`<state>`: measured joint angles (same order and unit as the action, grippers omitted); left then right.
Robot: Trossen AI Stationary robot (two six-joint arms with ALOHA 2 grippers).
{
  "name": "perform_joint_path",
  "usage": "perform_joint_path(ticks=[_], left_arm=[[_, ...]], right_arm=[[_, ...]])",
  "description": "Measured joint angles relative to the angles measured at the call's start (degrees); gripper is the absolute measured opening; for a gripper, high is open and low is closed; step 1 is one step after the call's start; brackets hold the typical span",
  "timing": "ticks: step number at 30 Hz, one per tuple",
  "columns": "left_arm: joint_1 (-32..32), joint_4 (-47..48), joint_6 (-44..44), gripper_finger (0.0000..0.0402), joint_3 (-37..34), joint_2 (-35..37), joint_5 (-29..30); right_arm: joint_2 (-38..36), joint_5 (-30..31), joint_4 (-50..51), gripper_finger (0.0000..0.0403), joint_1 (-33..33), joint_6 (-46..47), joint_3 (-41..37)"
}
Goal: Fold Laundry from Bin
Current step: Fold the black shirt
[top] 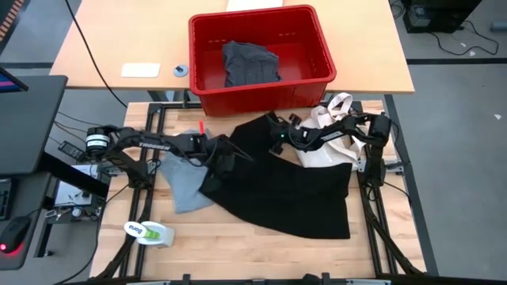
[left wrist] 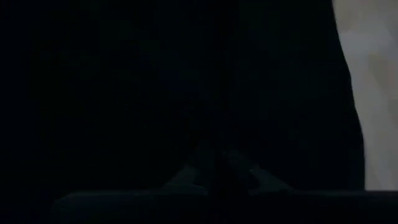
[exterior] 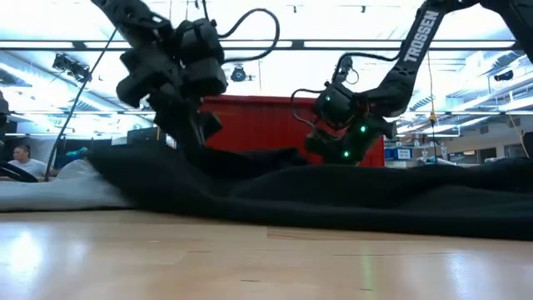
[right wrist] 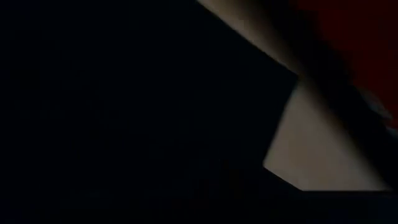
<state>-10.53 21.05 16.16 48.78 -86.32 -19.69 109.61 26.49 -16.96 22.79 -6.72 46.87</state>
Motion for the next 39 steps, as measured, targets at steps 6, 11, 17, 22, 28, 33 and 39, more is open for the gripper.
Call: perform_joint_path(ticks=[6, 11, 17, 22, 28, 33, 39], left_arm=[[0.27, -3.71, -4.83, 0.0012, -3.43, -0.02, 2.05], [0.52, -3.57, -5.64, 0.0012, -3.43, -0.02, 2.01], [3.07, 1.71, -6.8, 0.0012, -3.45, 0.0, -0.84], [5.32, 3.46, -6.99, 0.0012, -3.46, -0.02, -0.91], [6.01, 0.03, -4.97, 0.0012, -3.21, 0.01, -1.33], [6.0, 0.28, -5.45, 0.0012, 0.84, 1.53, -2.51], [5.64, 0.48, -7.61, 0.0023, 1.99, 1.68, 15.3]], right_arm=[[-6.65, 3.93, -0.06, 0.0014, -1.7, -3.95, -0.05], [-11.63, -12.65, -1.33, 0.0016, -3.09, -14.12, 0.11], [-14.3, -27.24, 16.12, 0.0013, -2.29, -13.94, 0.05], [-15.68, -26.43, 20.86, 0.0013, -6.0, -14.18, 0.01], [-11.61, -18.12, 6.69, 0.0012, -5.76, -12.96, 0.05], [-10.12, -19.96, 4.14, 0.0012, -5.89, -12.47, -0.04], [-13.36, -15.62, 5.37, 0.0013, -7.54, -13.77, 0.07]])
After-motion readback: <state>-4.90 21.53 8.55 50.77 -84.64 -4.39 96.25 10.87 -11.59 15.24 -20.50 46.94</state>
